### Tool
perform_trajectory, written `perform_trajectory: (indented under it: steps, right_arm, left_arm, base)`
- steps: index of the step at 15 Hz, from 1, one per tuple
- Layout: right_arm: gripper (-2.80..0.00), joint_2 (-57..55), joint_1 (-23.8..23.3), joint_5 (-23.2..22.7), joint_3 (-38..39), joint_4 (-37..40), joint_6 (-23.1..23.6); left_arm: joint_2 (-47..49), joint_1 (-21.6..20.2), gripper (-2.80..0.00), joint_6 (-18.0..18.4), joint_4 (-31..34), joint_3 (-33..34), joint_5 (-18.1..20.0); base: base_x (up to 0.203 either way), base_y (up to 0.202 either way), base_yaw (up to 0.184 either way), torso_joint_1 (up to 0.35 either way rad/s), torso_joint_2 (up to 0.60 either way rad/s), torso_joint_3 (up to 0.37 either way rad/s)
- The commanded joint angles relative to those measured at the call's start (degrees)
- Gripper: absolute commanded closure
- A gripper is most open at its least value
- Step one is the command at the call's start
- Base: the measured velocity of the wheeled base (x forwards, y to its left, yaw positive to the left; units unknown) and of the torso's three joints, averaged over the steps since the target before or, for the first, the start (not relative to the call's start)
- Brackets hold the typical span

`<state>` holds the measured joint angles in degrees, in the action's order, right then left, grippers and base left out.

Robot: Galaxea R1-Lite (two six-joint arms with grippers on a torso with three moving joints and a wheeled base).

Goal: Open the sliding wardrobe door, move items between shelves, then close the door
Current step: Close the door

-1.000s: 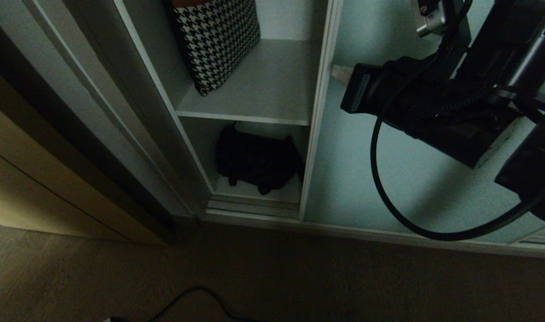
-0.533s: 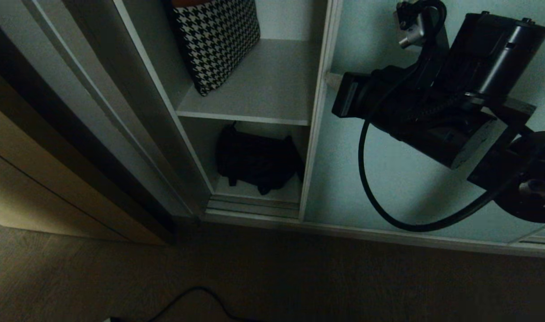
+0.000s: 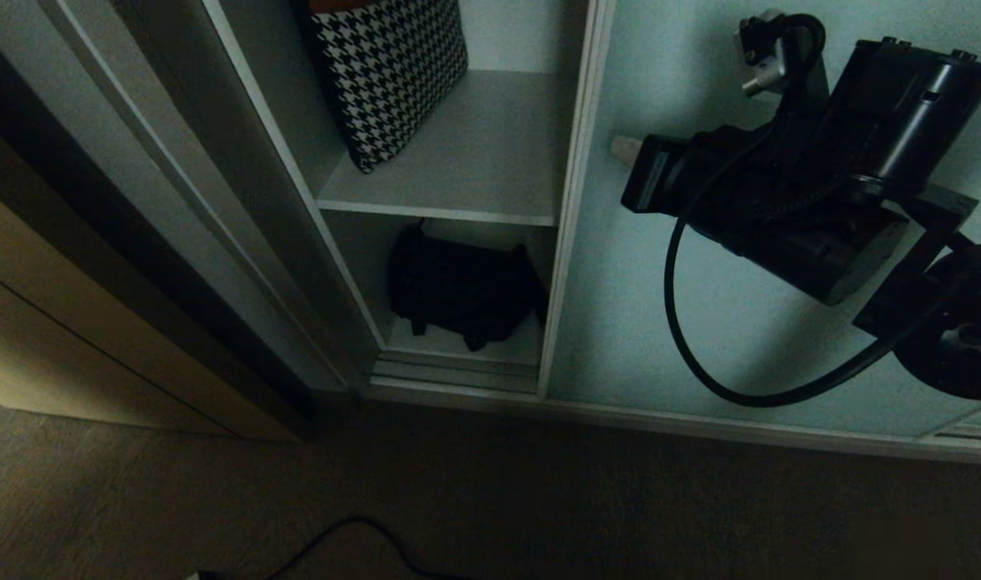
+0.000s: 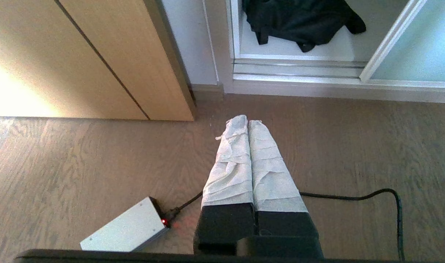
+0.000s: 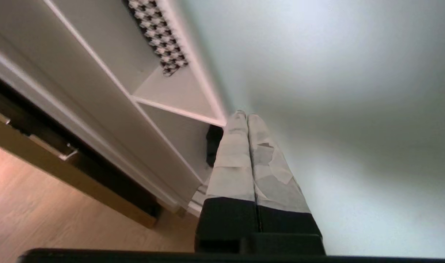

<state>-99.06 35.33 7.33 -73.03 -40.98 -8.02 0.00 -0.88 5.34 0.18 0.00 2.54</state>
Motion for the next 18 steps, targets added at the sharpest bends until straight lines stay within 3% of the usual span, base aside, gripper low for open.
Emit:
perform_trajectory:
  steps: [1, 18]
  right_arm:
    - [0.00, 0.10, -0.08, 0.06, -0.27, -0.24, -0.06]
    - [0.00, -9.30, 1.69, -0.55, -7.76, 0.39, -0.01]
  left_arm:
    - [0.09, 0.00, 0.00, 0.02, 0.00, 0.00, 0.01]
    - [0.09, 0.00, 0.00, 0.02, 0.00, 0.00, 0.01]
  base:
    - [0.000, 0.000, 0.000, 0.000, 0.00, 0.000]
    - [0.000, 0.000, 0.000, 0.000, 0.00, 0.000]
